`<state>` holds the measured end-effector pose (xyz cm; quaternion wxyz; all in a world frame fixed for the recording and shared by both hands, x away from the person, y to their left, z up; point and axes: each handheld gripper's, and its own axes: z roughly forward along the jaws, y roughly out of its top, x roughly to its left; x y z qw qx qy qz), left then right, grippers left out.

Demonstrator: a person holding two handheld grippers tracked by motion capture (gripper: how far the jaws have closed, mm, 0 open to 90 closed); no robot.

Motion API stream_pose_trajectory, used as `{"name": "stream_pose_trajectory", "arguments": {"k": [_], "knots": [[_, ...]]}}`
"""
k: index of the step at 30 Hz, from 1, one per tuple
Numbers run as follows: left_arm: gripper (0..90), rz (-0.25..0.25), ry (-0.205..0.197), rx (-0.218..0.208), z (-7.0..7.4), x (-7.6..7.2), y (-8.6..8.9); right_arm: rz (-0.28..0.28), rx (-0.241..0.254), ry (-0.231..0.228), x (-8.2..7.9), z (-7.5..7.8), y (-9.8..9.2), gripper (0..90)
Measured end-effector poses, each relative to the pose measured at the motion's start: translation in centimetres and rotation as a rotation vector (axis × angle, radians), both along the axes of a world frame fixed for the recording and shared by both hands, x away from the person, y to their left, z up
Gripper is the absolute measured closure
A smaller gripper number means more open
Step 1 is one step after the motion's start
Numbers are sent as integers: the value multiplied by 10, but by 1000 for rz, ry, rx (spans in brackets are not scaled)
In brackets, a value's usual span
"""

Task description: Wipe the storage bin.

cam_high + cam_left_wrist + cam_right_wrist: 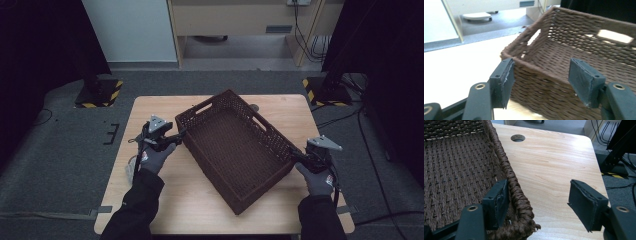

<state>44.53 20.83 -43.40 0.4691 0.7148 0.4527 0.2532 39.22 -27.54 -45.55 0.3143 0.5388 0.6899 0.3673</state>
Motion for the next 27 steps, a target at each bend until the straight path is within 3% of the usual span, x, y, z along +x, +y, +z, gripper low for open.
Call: {"name": "stream_pose_trajectory", "arguments": {"k": [11,13,14,20,27], "knots": [[339,31,22,-5,-13,43,2,7,-4,0,1,0,0,341],[329,31,34,13,-16,48,2,7,-3,-1,2,0,0,341],[319,25,42,-1,-18,51,3,8,-3,-1,2,0,0,341],[354,-30,61,2,-17,47,4,18,11,-27,-3,7,0,342],[353,-23,62,18,-15,35,7,47,25,-43,-13,16,6,323]]}}
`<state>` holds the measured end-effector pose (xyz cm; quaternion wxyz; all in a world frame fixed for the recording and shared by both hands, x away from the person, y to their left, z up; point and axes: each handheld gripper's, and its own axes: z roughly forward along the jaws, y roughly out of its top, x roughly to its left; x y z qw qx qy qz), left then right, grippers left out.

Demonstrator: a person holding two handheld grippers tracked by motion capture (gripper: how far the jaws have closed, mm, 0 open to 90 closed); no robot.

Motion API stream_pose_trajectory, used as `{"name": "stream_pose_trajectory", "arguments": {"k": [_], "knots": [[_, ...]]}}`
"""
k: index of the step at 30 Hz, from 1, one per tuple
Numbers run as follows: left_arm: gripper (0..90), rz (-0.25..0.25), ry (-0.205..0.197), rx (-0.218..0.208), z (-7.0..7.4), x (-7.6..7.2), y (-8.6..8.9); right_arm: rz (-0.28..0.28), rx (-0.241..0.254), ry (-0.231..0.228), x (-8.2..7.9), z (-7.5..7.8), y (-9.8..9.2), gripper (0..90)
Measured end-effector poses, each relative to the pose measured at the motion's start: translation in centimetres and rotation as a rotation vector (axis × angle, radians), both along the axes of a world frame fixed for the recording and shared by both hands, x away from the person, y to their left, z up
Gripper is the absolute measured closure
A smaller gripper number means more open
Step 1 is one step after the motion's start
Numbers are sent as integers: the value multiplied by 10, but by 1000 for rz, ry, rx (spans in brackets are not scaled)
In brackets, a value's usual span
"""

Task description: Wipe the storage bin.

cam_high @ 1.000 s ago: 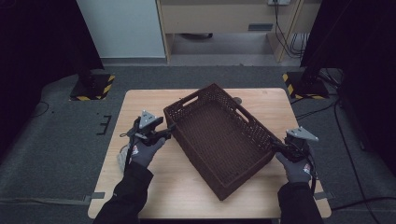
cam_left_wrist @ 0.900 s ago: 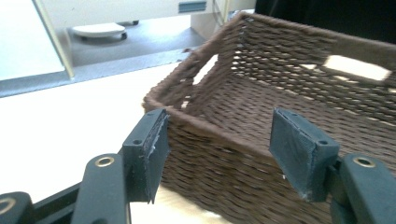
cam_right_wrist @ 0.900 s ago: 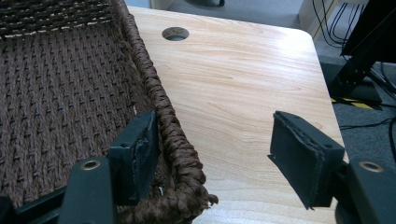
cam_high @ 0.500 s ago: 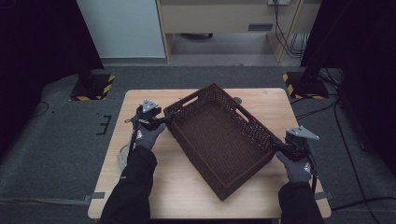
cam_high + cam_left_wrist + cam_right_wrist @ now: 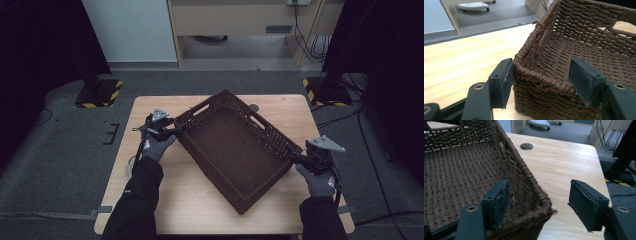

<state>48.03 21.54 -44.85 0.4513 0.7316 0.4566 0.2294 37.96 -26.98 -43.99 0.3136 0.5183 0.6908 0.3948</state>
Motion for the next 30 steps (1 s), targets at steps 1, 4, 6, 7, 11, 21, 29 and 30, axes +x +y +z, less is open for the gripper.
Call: {"name": "stream_pose_trajectory", "arguments": {"k": [1,4,6,7,11,21,29,30], "knots": [[352,5,-1,-7,0,-3,1,0,2,-5,-1,2,0,321],[346,17,-11,-15,-1,-14,3,12,17,-14,-6,6,2,316],[342,26,-14,-19,-1,-21,5,22,30,-10,-8,8,4,314],[340,26,-16,-19,-1,-24,6,26,31,-12,-9,8,5,314],[335,13,-18,-17,1,-28,8,53,45,7,-10,5,13,314],[375,66,-12,-36,0,-5,18,53,34,38,-2,-7,16,338],[503,-10,8,-22,-1,-22,15,57,46,31,-1,-6,16,327],[502,-13,14,-22,0,-26,15,60,53,28,-3,-5,16,325]]}}
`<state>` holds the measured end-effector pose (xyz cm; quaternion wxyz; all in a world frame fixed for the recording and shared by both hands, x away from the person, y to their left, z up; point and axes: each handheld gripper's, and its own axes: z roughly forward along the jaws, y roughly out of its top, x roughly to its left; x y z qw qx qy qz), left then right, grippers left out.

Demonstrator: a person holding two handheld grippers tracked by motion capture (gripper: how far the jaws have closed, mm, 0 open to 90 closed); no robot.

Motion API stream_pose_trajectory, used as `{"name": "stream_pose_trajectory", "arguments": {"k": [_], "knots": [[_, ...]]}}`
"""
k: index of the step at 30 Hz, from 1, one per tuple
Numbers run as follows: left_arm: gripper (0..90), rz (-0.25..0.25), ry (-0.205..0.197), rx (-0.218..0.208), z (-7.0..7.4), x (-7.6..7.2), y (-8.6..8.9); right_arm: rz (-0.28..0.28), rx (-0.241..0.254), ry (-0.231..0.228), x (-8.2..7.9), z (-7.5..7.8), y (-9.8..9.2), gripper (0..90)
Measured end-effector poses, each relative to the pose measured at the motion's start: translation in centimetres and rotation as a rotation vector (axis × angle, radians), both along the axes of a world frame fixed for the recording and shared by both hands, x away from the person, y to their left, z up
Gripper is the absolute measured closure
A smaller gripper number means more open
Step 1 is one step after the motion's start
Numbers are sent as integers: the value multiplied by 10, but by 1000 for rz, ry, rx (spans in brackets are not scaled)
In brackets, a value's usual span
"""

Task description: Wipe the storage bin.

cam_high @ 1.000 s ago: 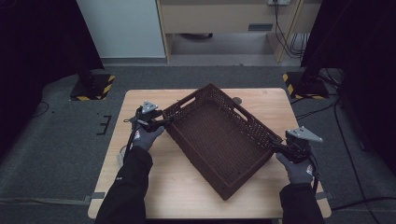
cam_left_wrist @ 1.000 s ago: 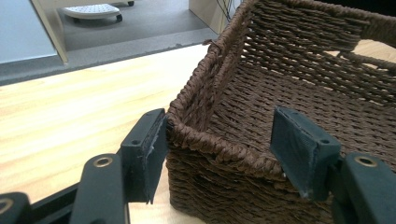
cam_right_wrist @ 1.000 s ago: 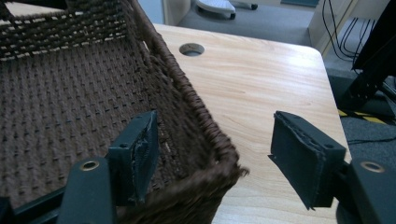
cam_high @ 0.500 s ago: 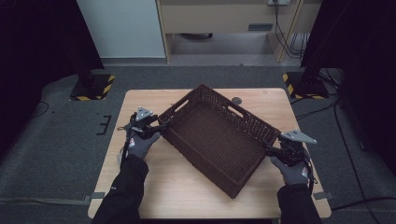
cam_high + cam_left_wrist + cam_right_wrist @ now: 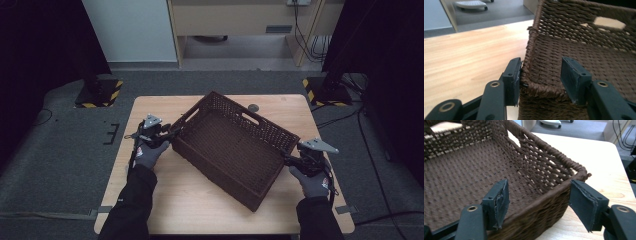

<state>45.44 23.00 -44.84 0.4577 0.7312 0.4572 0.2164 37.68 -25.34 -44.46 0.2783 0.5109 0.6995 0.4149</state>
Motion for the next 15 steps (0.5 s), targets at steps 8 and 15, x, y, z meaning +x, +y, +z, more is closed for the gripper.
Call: {"name": "stream_pose_trajectory", "arguments": {"k": [8,15], "knots": [[485,-3,12,-44,0,-37,2,34,8,28,-7,0,11,335],[446,3,-28,-26,4,-31,4,23,-33,52,-1,-8,12,402]]}}
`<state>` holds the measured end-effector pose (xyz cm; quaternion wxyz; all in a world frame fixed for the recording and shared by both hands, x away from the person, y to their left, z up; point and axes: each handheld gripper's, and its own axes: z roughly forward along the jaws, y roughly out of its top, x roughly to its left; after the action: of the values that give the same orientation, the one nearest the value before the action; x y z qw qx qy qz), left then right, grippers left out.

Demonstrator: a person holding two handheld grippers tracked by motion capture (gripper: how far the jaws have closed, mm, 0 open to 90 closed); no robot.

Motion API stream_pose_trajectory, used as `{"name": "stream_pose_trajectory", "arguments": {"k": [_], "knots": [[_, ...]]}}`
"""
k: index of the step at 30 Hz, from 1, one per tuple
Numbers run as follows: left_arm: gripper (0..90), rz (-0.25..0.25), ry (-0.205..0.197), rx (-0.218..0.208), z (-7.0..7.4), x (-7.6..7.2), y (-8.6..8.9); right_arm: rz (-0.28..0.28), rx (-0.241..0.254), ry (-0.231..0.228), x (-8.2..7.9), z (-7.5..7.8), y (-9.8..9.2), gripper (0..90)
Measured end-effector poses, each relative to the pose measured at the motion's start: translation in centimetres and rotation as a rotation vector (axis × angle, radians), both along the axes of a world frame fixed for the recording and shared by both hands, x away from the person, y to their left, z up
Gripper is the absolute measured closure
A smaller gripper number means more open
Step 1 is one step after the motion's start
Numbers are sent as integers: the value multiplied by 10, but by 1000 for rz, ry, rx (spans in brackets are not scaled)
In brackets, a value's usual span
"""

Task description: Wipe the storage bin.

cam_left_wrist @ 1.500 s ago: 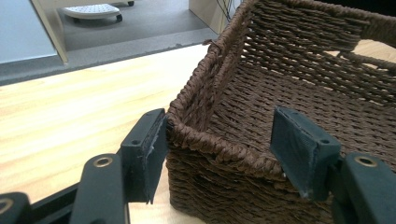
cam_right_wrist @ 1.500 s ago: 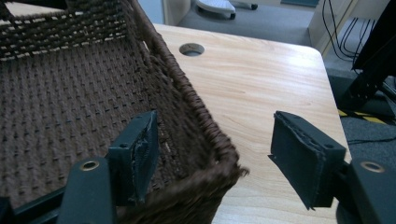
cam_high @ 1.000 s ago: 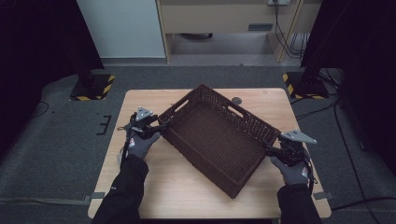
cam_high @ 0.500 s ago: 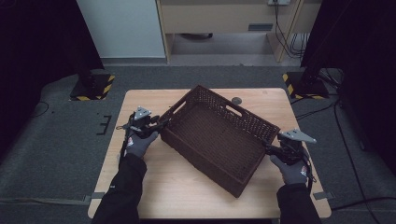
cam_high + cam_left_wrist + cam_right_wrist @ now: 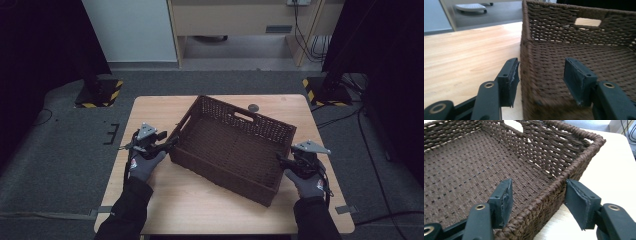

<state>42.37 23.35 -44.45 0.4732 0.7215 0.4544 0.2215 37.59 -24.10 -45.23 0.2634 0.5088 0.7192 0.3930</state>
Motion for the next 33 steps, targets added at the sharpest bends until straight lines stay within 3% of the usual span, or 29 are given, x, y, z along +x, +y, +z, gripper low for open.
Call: {"name": "stream_pose_trajectory", "arguments": {"k": [2,6,10,14,21,24,27,33], "knots": [[460,-11,11,2,-2,3,-2,-8,-12,-6,4,0,-1,429],[551,-34,43,33,-8,-1,-6,-17,12,3,11,-3,-5,420],[592,-20,32,14,-7,-11,-4,-8,-21,-22,8,1,-4,391],[605,-28,32,14,-4,-22,-2,9,-3,-44,0,8,-5,370],[602,-31,29,0,-5,-40,-2,32,-3,3,-8,6,0,442],[570,-19,18,9,-2,-36,-1,24,-41,33,-5,2,2,538],[571,-8,19,-5,-3,-29,0,11,-26,34,-2,2,1,586],[646,-36,62,25,-11,-26,-6,-2,-21,18,8,-1,-3,596]]}}
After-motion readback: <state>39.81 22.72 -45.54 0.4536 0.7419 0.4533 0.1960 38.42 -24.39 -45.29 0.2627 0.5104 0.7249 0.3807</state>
